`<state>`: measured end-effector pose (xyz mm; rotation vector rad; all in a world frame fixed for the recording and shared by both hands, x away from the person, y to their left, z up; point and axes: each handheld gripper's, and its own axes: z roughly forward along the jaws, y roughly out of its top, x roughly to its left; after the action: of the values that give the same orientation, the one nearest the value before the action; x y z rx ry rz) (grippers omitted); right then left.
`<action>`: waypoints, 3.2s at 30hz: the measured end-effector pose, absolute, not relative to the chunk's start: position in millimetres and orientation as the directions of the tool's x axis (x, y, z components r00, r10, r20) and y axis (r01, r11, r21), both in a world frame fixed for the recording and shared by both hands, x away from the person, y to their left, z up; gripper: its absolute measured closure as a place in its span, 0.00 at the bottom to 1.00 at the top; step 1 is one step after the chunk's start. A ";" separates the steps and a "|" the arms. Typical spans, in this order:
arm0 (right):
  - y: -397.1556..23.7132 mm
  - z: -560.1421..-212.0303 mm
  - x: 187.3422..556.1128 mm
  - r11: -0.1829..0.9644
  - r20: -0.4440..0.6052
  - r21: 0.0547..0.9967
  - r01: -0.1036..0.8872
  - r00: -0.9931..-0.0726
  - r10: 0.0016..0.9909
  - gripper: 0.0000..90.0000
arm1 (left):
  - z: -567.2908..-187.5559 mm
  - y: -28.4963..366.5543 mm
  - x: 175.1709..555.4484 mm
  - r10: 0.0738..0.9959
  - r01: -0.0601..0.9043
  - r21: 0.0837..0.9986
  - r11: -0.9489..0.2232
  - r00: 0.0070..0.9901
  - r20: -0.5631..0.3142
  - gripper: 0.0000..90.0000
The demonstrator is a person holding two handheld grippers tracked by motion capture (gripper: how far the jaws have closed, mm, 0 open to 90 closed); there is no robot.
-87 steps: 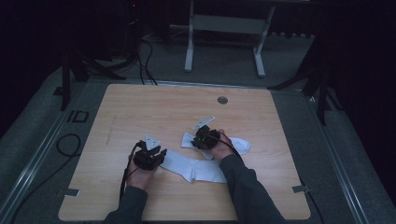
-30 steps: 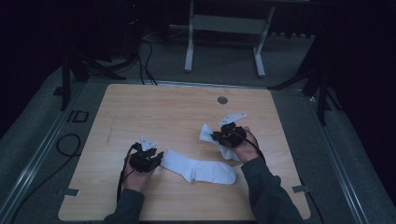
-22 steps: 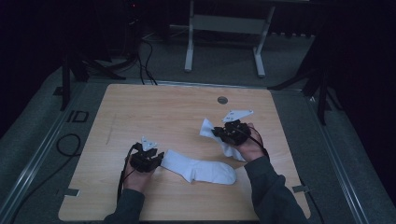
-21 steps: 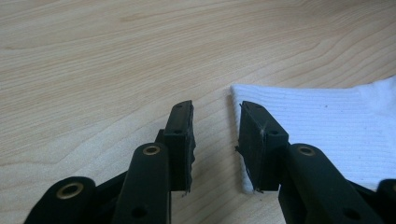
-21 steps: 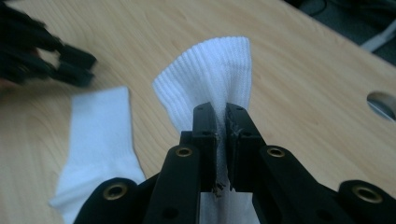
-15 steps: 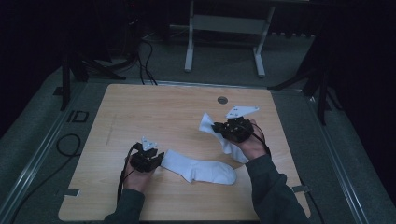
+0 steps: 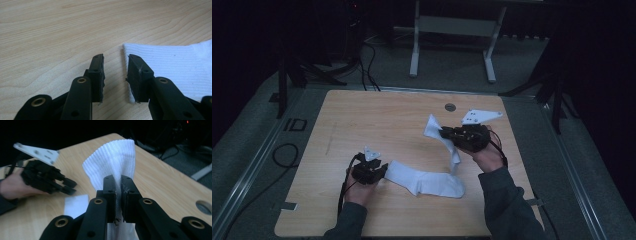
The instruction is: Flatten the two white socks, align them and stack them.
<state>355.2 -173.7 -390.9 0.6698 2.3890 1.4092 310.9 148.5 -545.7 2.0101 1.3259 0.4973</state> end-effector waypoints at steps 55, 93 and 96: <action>-110.9 -454.6 321.1 0.435 0.059 0.846 0.309 -0.865 0.499 0.92 | -543.1 151.0 310.0 0.911 0.654 0.711 -0.258 0.410 -0.047 0.73; -41.1 -541.4 342.3 0.547 0.164 0.644 0.535 -0.795 0.584 0.87 | -539.8 150.7 306.7 0.904 0.637 0.723 -0.268 0.425 -0.039 0.79; -40.4 -542.9 342.5 0.550 0.164 0.640 0.537 -0.794 0.585 0.87 | -540.0 148.0 306.2 0.901 0.634 0.723 -0.275 0.432 -0.037 0.79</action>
<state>342.5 -40.4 -542.9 0.9809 2.7047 1.0806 306.2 148.0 -540.0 2.0131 1.2894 0.5071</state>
